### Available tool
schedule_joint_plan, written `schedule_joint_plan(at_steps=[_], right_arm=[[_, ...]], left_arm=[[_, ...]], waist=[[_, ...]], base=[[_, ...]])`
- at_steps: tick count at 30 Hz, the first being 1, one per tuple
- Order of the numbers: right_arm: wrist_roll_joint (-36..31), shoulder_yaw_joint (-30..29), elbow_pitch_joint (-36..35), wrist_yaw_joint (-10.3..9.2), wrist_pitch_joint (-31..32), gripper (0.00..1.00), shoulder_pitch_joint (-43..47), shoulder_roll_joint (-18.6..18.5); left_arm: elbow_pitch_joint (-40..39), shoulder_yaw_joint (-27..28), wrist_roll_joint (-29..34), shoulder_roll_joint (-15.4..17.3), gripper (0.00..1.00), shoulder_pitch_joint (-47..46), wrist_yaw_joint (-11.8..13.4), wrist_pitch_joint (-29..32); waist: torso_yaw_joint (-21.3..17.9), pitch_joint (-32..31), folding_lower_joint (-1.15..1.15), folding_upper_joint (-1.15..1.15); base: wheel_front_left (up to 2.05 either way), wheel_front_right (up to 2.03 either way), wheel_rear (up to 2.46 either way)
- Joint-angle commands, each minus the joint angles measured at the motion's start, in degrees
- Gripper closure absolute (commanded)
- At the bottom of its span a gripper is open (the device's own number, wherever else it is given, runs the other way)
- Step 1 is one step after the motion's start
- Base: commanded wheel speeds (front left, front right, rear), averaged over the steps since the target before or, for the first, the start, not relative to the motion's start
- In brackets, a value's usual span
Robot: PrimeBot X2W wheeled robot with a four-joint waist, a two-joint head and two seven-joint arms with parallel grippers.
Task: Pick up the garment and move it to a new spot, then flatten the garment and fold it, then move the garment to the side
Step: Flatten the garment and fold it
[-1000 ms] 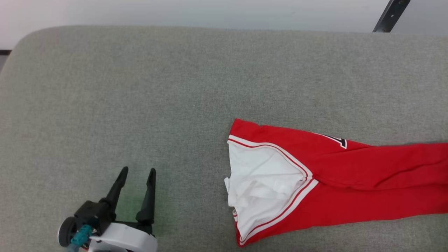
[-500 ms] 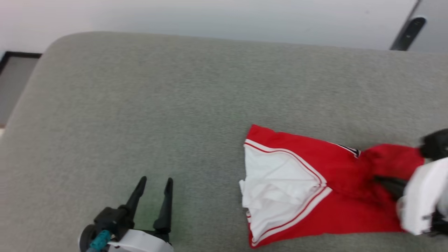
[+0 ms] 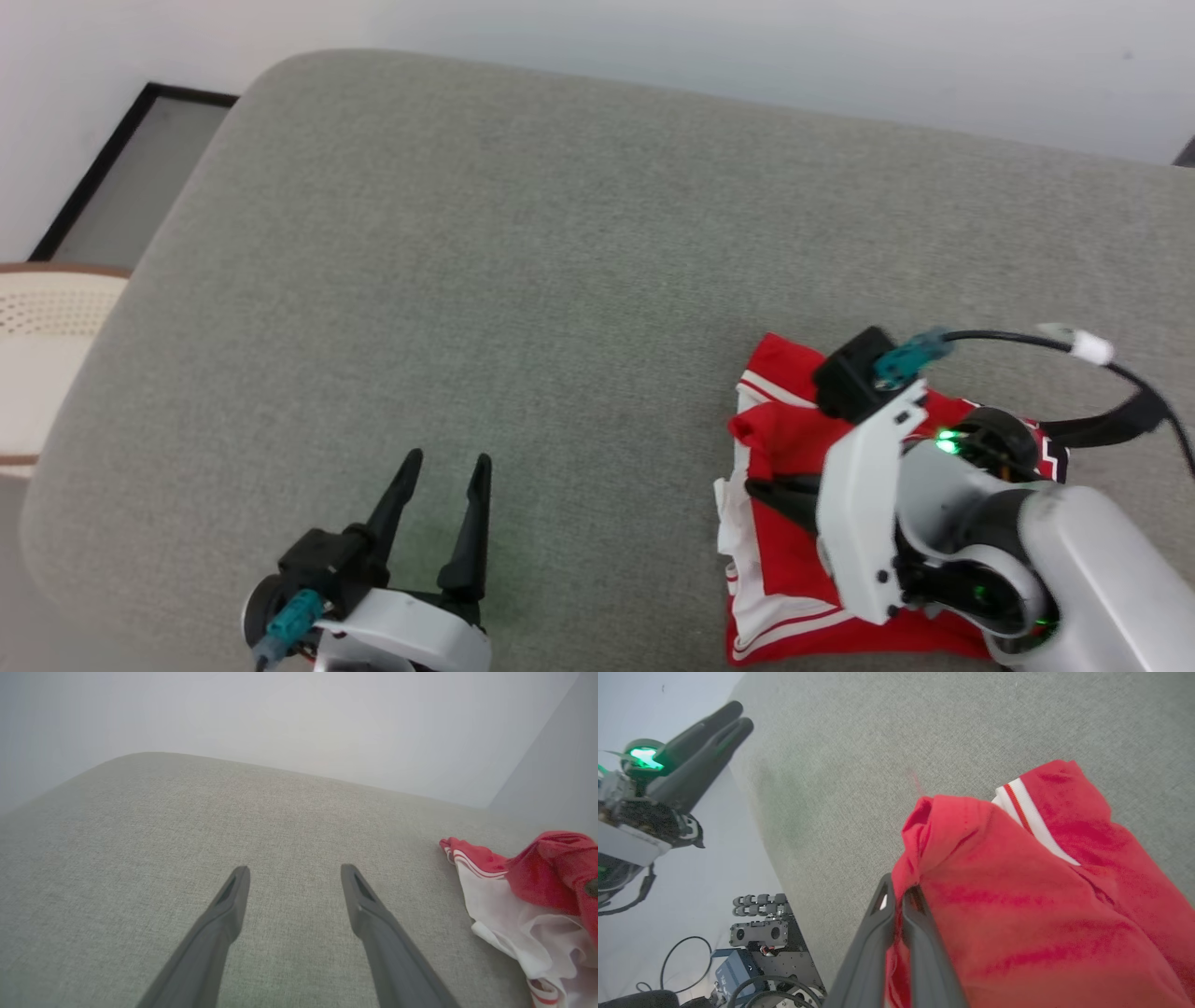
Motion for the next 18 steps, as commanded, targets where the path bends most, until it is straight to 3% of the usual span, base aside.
schedule_joint_plan(at_steps=[1,8,9,10,12,13,18], right_arm=[[0.26,0.65,0.55,-0.07,-0.45,1.00,-0.59,0.03],[1.05,3.95,7.00,-0.07,-4.32,1.00,-2.73,-0.18],[1.42,3.95,7.48,-0.07,-5.23,0.85,-2.96,0.00],[1.34,3.94,8.01,-0.07,-6.03,0.62,-3.10,0.08],[1.48,4.30,8.64,-0.07,-7.50,0.06,-3.26,0.02],[1.55,4.07,8.86,-0.07,-8.44,0.00,-3.47,0.13],[2.25,3.20,8.48,-0.07,-13.76,0.00,-3.35,-0.56]], left_arm=[[0.14,-0.20,-0.43,-0.19,0.00,-0.46,-0.13,0.01],[0.45,0.10,-0.44,-0.64,0.00,-0.82,-0.24,0.01],[0.45,0.21,-0.47,-0.64,0.00,-0.80,-0.25,0.01],[0.45,0.30,-0.49,-0.55,0.00,-0.74,-0.25,0.01],[0.40,0.40,-0.54,-0.39,0.00,-0.53,-0.26,0.01],[0.31,0.38,-0.62,-0.37,0.00,-0.42,-0.26,0.01],[0.27,0.34,-0.98,0.64,0.00,-0.08,-0.26,0.01]], waist=[[0.81,0.53,0.00,0.00],[1.36,0.63,0.00,0.00],[1.20,0.61,0.00,0.00],[0.95,0.52,0.00,0.00],[0.22,0.25,0.00,0.00],[-0.27,0.09,0.00,0.00],[-3.64,-1.34,0.00,0.00]], base=[[0.00,0.00,0.00],[0.00,0.00,0.00],[0.00,0.00,0.00],[0.00,0.00,0.00],[0.00,0.00,0.00],[0.00,0.00,0.00],[0.00,0.00,0.00]])
